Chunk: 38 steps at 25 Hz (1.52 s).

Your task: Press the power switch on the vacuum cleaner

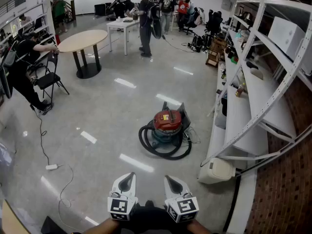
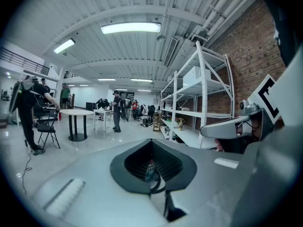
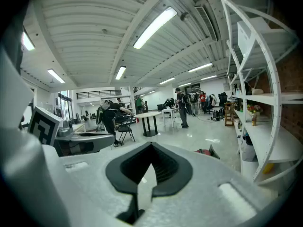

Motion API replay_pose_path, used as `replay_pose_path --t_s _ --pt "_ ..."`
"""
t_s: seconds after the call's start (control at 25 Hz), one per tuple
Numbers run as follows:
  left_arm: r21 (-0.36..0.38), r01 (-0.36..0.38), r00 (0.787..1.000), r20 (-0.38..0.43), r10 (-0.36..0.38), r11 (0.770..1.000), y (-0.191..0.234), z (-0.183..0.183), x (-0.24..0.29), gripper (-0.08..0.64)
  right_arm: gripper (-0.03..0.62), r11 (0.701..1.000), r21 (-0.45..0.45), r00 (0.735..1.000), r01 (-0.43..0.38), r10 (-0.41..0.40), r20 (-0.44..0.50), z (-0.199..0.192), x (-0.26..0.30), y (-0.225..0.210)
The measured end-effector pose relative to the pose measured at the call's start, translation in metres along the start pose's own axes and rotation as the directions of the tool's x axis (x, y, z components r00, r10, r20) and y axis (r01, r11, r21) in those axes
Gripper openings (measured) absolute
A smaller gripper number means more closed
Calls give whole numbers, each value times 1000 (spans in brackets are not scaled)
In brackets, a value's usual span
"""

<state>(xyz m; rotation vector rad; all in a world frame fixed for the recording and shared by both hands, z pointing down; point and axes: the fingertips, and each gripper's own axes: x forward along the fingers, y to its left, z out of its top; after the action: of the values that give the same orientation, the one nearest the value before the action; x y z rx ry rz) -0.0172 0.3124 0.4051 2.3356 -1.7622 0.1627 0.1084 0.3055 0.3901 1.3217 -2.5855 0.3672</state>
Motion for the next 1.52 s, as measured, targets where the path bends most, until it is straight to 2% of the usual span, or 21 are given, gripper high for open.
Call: replay_pose_path --t_s 0.44,0.6,0.88,1.24,1.52 --pt "-2 -4 1000 4 4 1000 9 3 3 15 -9 1000 -7 1000 -8 8 6 6 9 5" --pt "-7 -8 1000 4 8 1000 15 3 3 16 -8 1000 16 1000 -25 25 10 7 14 9" --pt "-22 -6 1000 -3 6 1000 32 -2 7 15 -8 999 35 1000 -5 4 5 8 29 12" --pt "-61 40 998 -36 -42 997 73 -8 36 15 -8 997 67 999 45 -43 -28 9 73 17" --pt "-87 67 996 -57 -72 994 130 -1 73 15 -8 995 67 995 79 -74 -61 24 134 25"
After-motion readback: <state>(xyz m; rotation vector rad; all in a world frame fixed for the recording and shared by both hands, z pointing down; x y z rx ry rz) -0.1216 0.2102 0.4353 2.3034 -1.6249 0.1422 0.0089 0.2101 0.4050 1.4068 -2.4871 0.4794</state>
